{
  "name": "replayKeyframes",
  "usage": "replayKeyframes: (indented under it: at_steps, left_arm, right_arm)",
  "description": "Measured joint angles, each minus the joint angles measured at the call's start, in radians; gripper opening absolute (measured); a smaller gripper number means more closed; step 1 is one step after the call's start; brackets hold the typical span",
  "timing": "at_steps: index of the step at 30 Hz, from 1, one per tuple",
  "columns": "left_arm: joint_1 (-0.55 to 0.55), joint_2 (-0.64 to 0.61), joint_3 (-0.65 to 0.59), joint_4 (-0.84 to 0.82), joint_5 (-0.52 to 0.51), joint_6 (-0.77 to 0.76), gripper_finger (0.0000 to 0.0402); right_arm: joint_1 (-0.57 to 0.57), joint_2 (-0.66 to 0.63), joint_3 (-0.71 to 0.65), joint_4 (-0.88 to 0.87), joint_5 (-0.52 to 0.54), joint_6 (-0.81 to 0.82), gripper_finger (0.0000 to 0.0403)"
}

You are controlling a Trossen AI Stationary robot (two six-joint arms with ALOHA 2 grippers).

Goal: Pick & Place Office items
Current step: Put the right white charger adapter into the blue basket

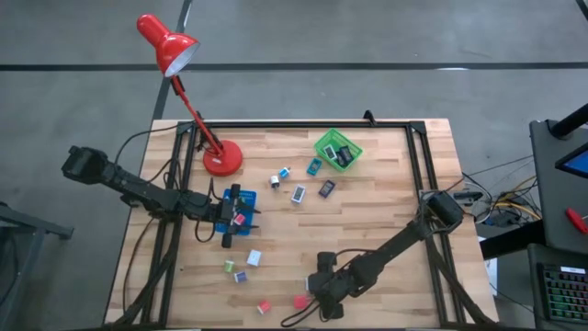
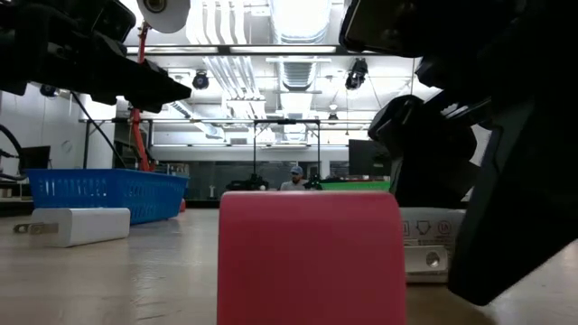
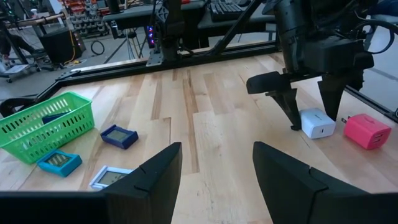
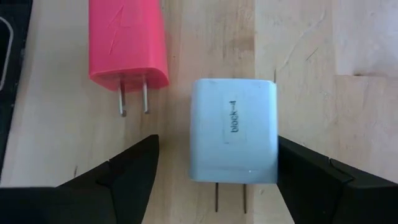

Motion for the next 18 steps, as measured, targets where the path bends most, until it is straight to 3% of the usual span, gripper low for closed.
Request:
replayKeyframes:
  at_steps: [12, 18]
  left_arm:
    - [0.000, 0.000, 0.000, 0.000, 0.000, 0.004, 0.0200]
    - [0.000, 0.000, 0.000, 0.000, 0.000, 0.004, 0.0200]
  right_arm:
    - [0.000, 0.000, 0.000, -0.001, 0.016, -0.011, 0.0177]
    - [0.000, 0.000, -0.004, 0.000, 0.031, -0.021, 0.0173]
